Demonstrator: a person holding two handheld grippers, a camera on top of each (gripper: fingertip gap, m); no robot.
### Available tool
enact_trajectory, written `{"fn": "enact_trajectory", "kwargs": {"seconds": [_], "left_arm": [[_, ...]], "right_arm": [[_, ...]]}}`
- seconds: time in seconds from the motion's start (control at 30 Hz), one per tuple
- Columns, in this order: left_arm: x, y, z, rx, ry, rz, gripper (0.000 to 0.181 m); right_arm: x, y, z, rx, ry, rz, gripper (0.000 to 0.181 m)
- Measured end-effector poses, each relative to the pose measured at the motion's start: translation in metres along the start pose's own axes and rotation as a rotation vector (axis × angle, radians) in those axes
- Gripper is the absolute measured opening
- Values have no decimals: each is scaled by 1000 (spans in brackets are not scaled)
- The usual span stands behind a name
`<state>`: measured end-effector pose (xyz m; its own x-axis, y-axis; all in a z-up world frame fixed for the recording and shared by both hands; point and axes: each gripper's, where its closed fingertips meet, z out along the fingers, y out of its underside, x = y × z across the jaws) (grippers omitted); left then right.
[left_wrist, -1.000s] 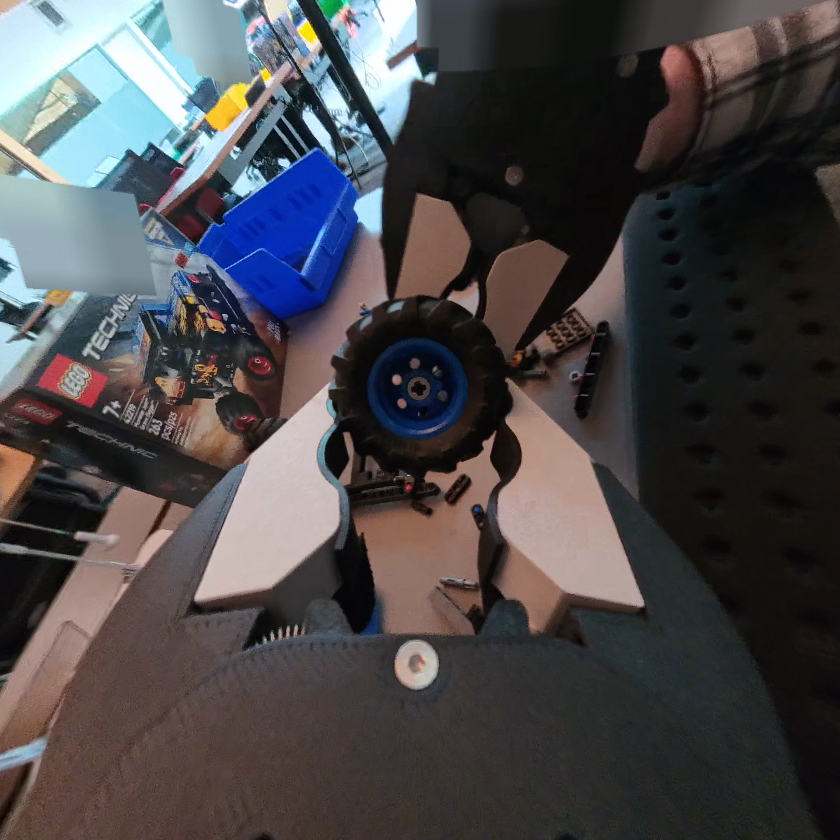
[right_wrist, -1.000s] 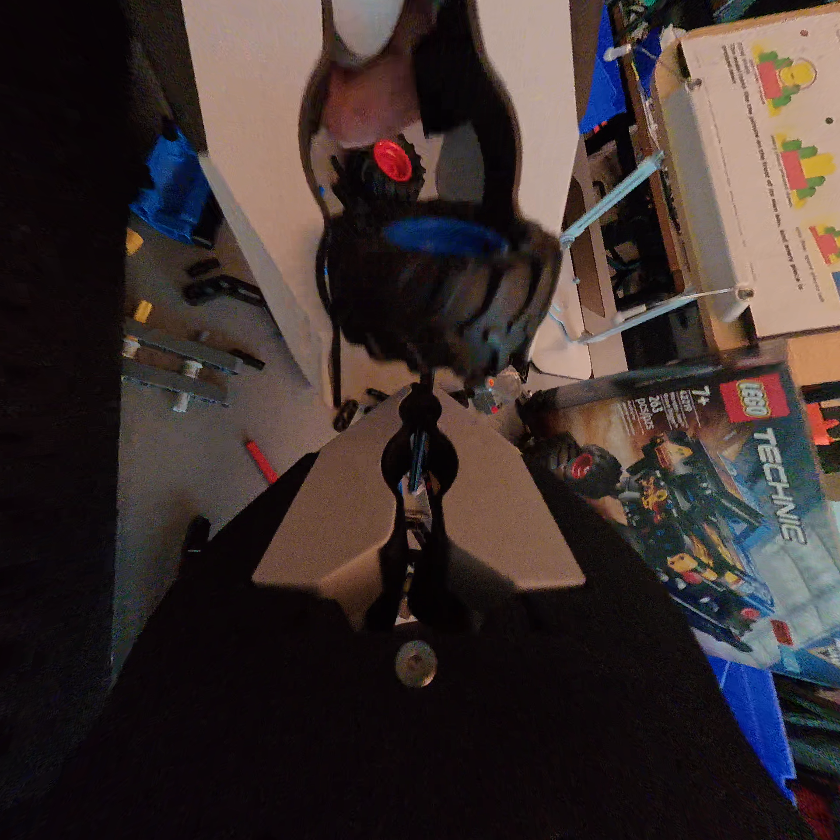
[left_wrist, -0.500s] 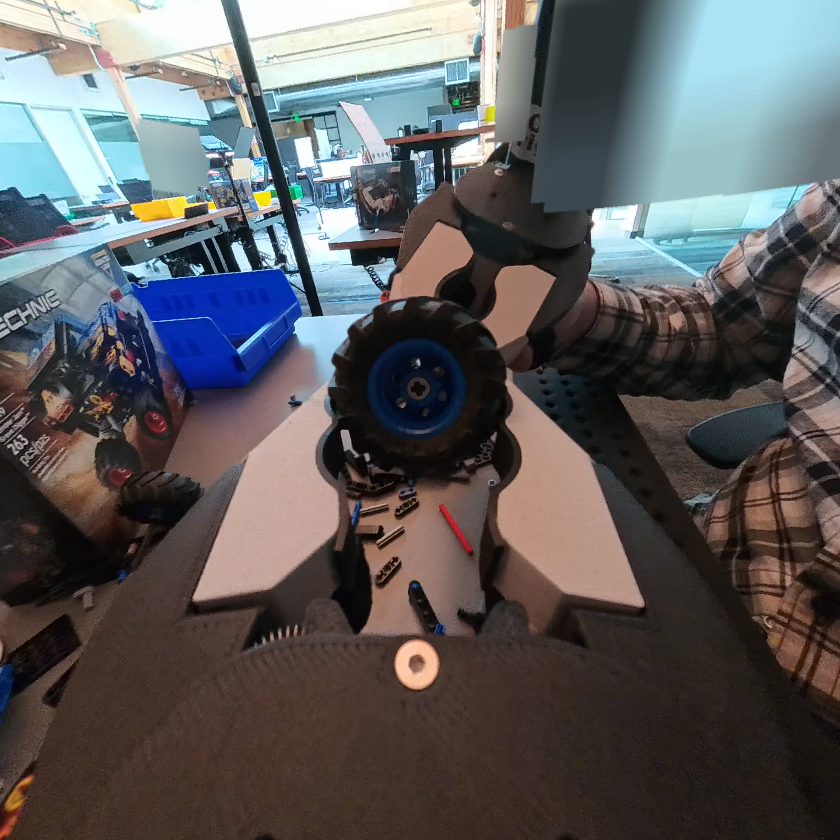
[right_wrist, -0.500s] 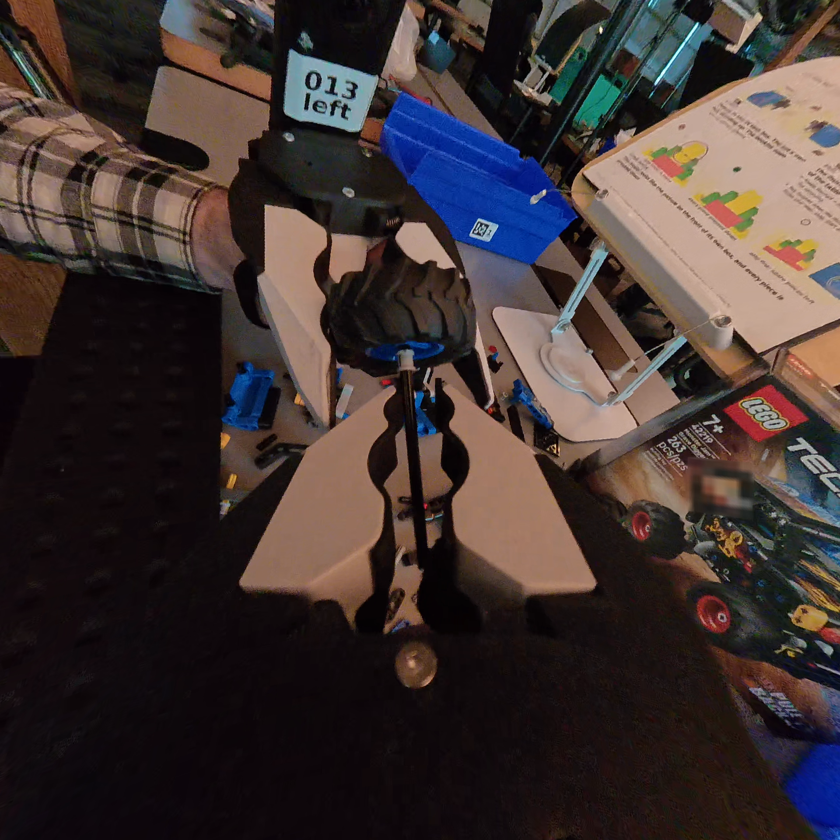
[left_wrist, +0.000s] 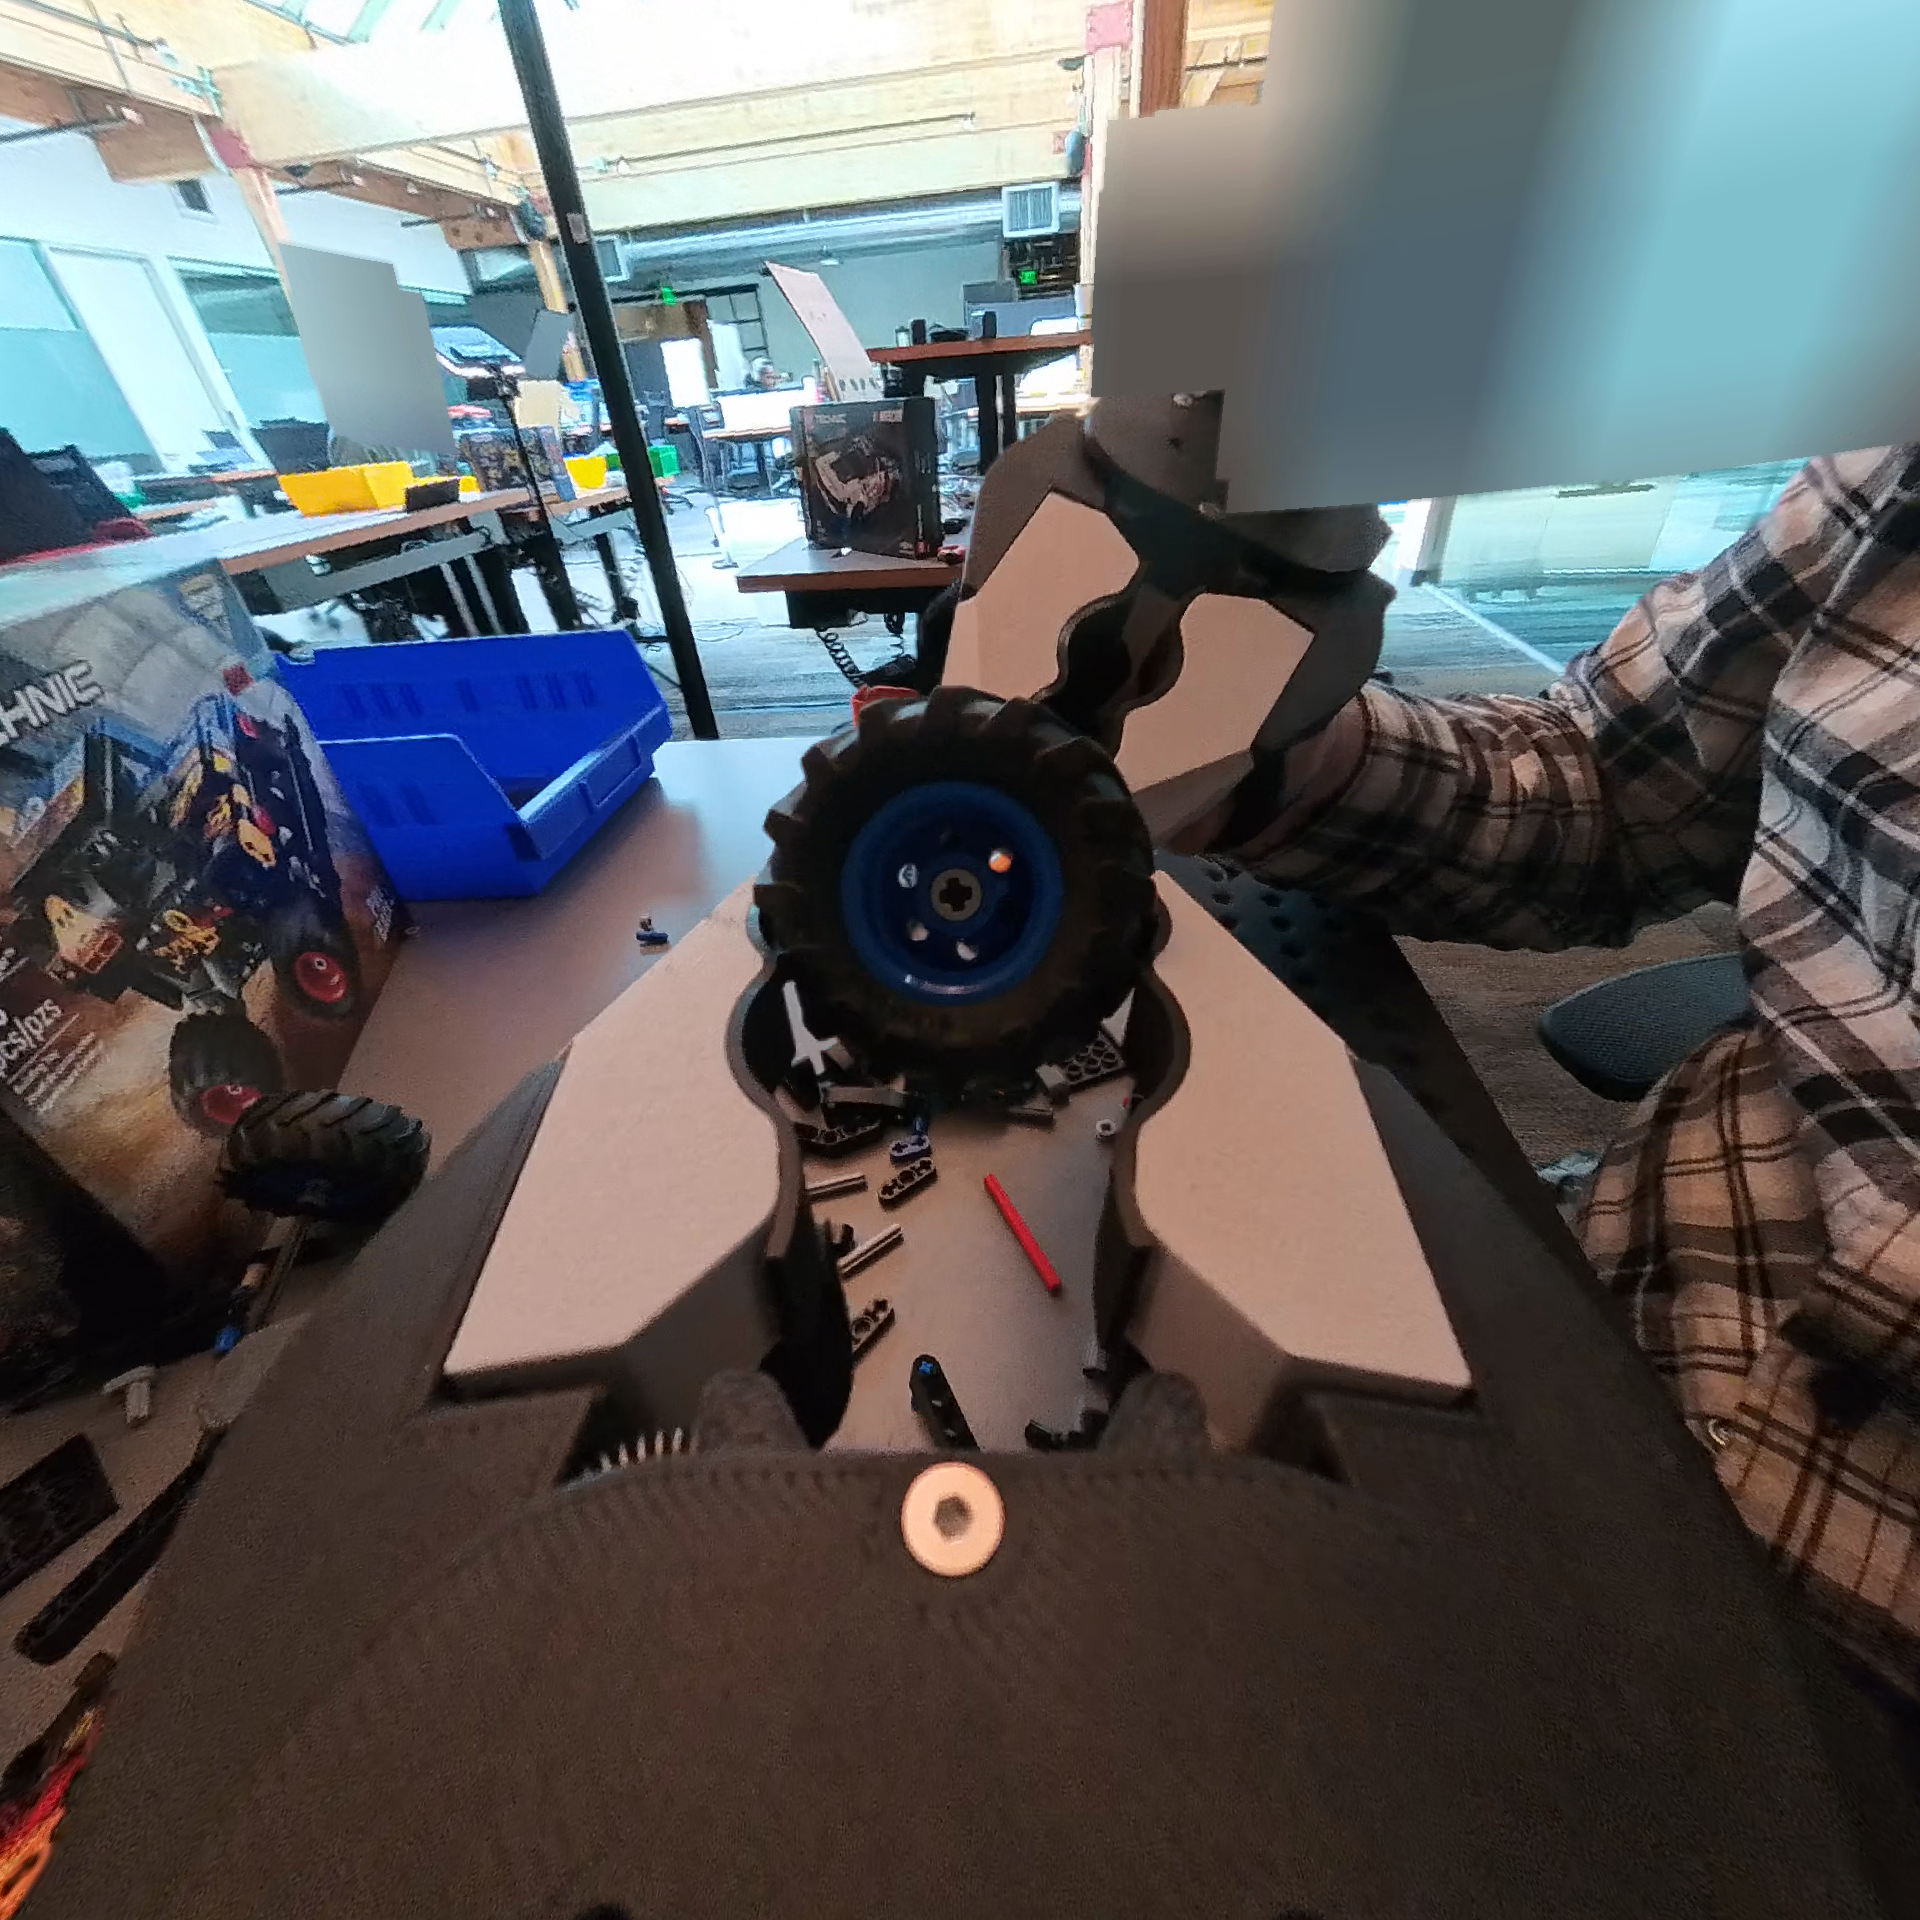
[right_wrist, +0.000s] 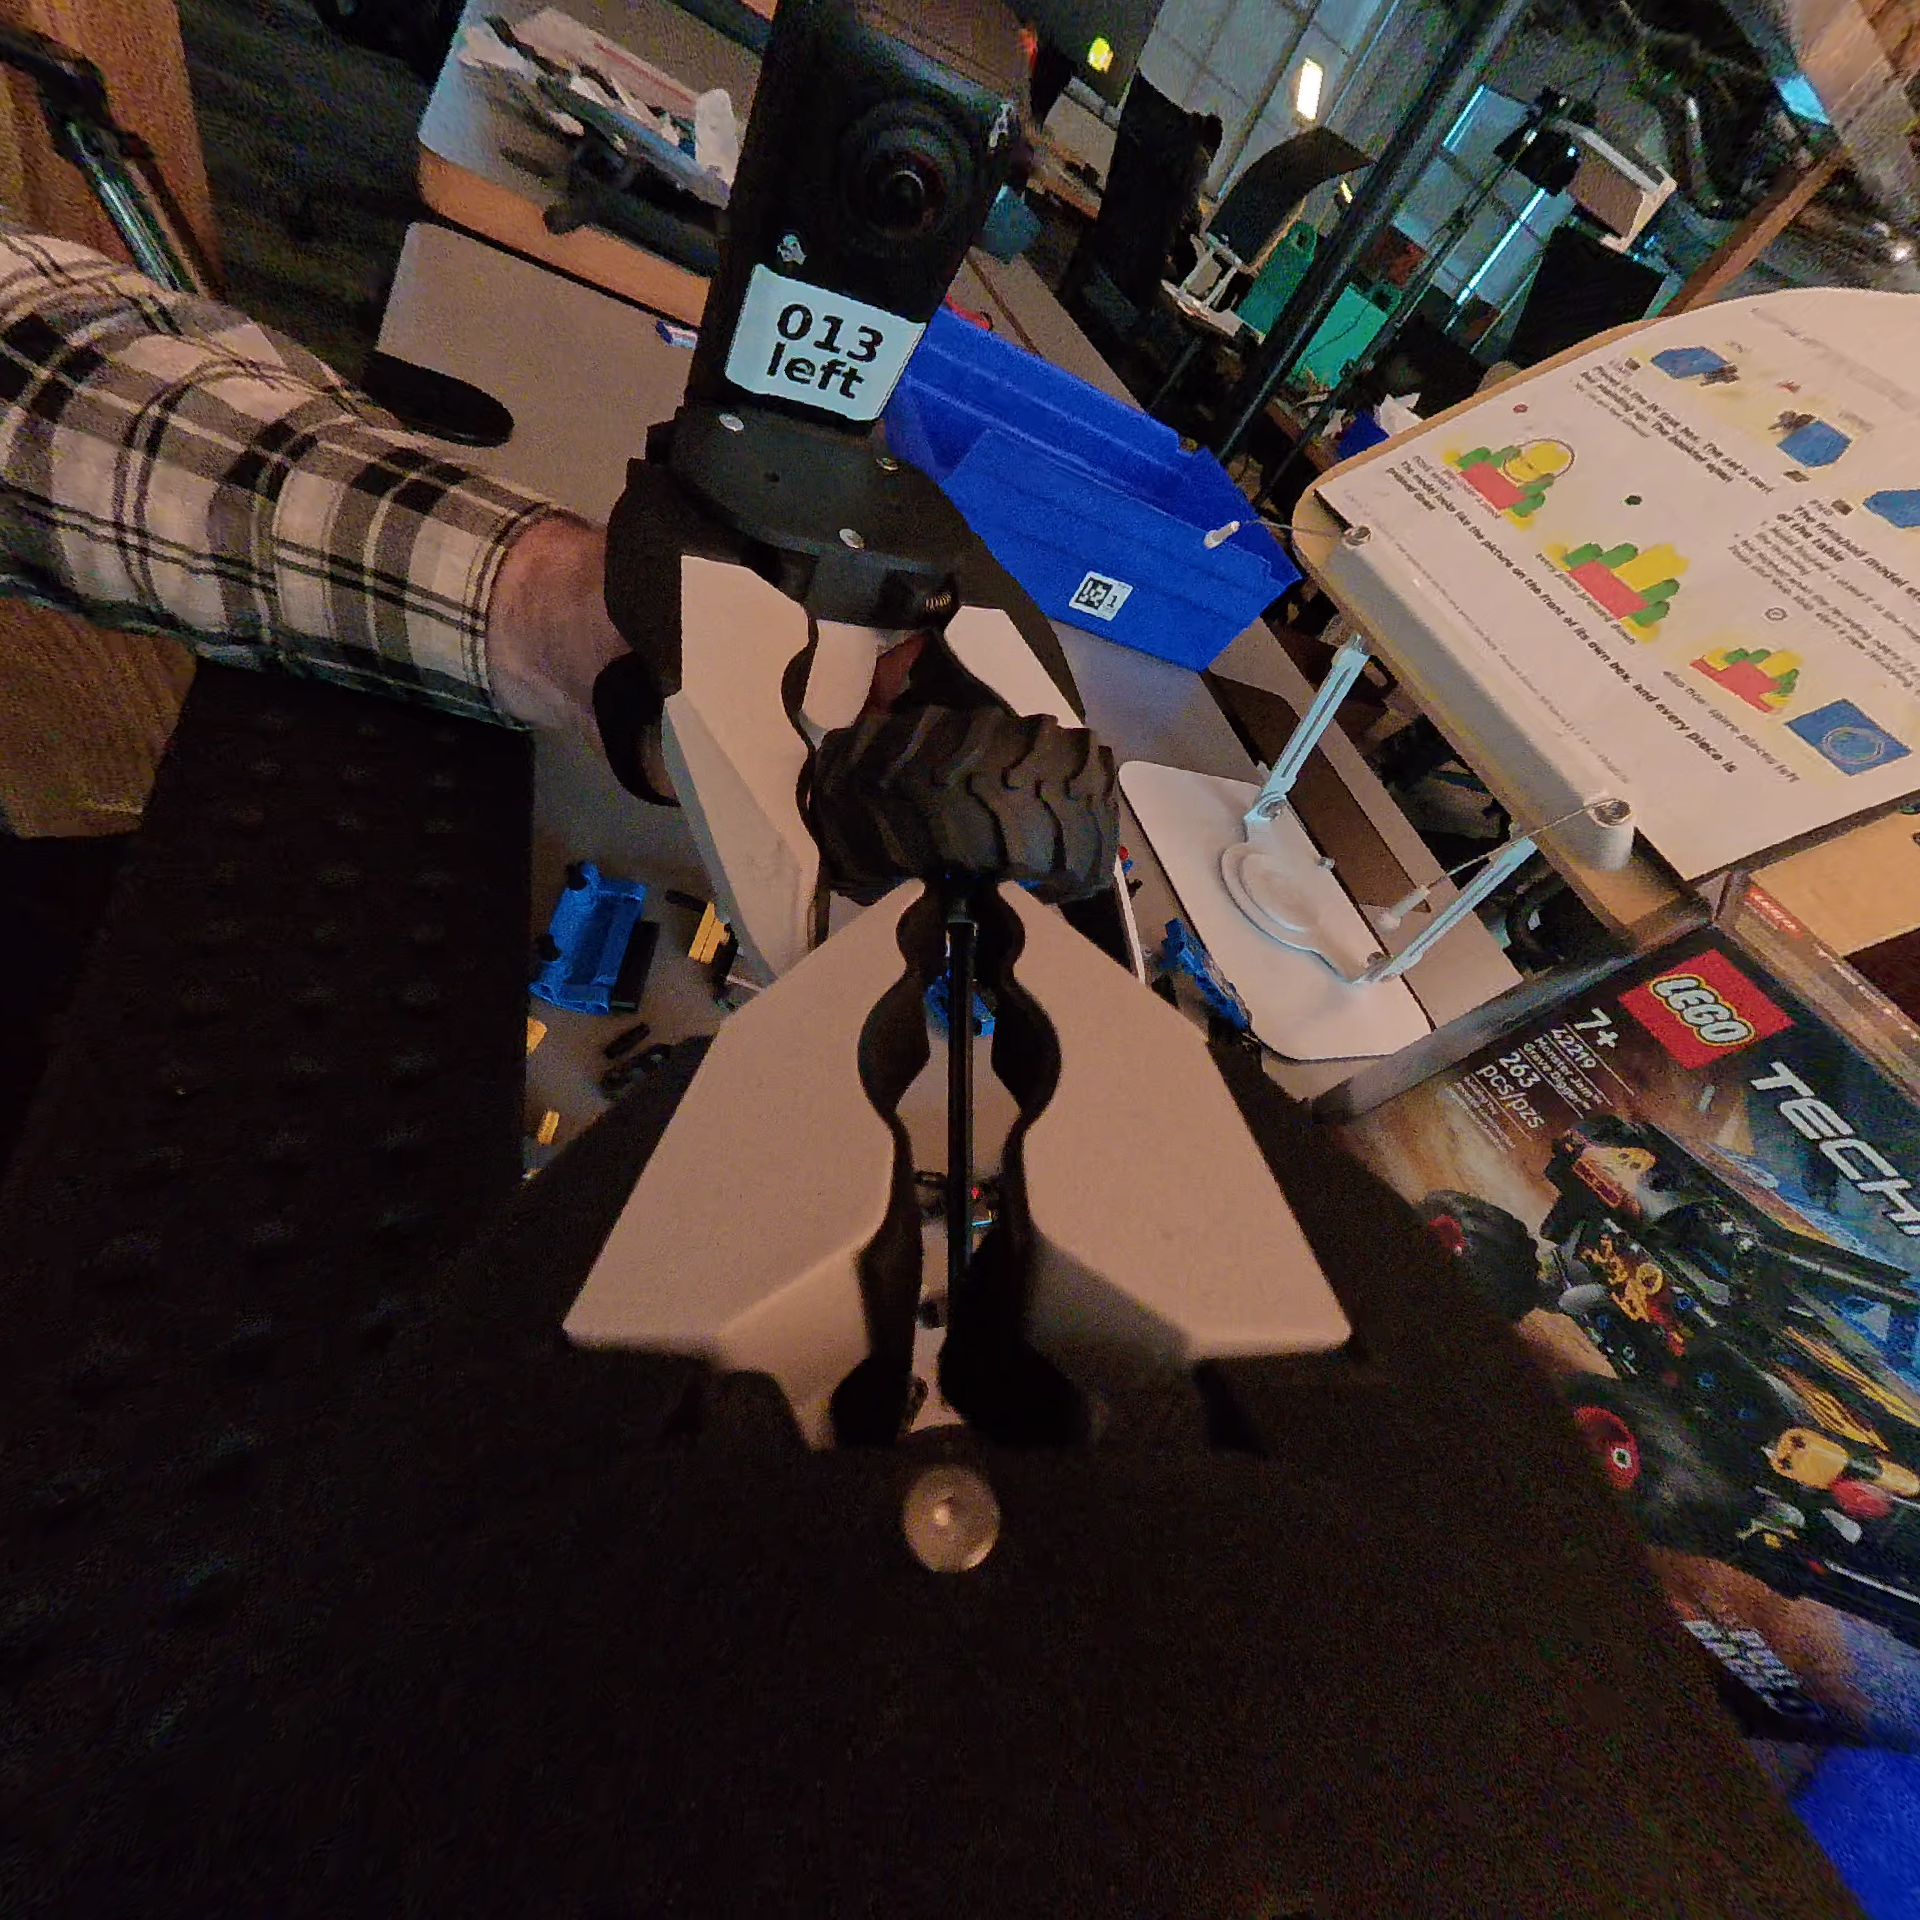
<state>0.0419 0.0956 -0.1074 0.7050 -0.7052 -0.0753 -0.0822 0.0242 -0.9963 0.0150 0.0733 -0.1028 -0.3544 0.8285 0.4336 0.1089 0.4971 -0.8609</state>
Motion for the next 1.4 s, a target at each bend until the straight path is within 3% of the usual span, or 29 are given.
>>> {"fn": "enact_trajectory", "kwargs": {"seconds": [0.3,0.4,0.57,0.73,0.77,0.9,1.0,1.07,1.13,1.17,1.3,1.33,1.37,1.4], "left_arm": [[4,-8,-1,14,-23,8,59],[-4,-35,-23,138,-50,-28,58],[-9,-27,-28,87,-60,12,59],[-47,-53,-82,177,-217,27,60],[-49,-47,-84,150,-207,9,60],[-38,1,-44,-94,-182,97,61],[-38,8,-38,-115,-172,84,61],[-38,16,-33,-167,-191,134,62],[-36,26,-26,-235,-210,210,62],[-34,30,-23,-268,-214,247,62],[-31,39,-15,-336,-229,319,62],[-31,42,-14,-348,-231,326,62],[-31,43,-14,-349,-228,327,62],[-29,43,-12,-343,-217,317,62]], "right_arm": [[-1,-4,-6,66,10,-5,4],[7,-1,-13,57,51,-27,3],[5,16,-12,17,10,0,4],[9,58,-25,-75,-17,58,3],[2,62,-25,-84,-57,77,3],[-21,102,-7,-282,-172,89,5],[-28,116,-4,-347,-194,103,33],[-24,115,-3,-338,-177,112,36],[-15,103,-5,-288,-142,104,25],[-10,95,-7,-249,-127,99,1],[-9,94,-7,-242,-147,107,0],[-10,96,-5,-251,-146,105,8],[-9,98,-3,-262,-138,112,28],[-8,98,-2,-267,-126,118,32]]}}
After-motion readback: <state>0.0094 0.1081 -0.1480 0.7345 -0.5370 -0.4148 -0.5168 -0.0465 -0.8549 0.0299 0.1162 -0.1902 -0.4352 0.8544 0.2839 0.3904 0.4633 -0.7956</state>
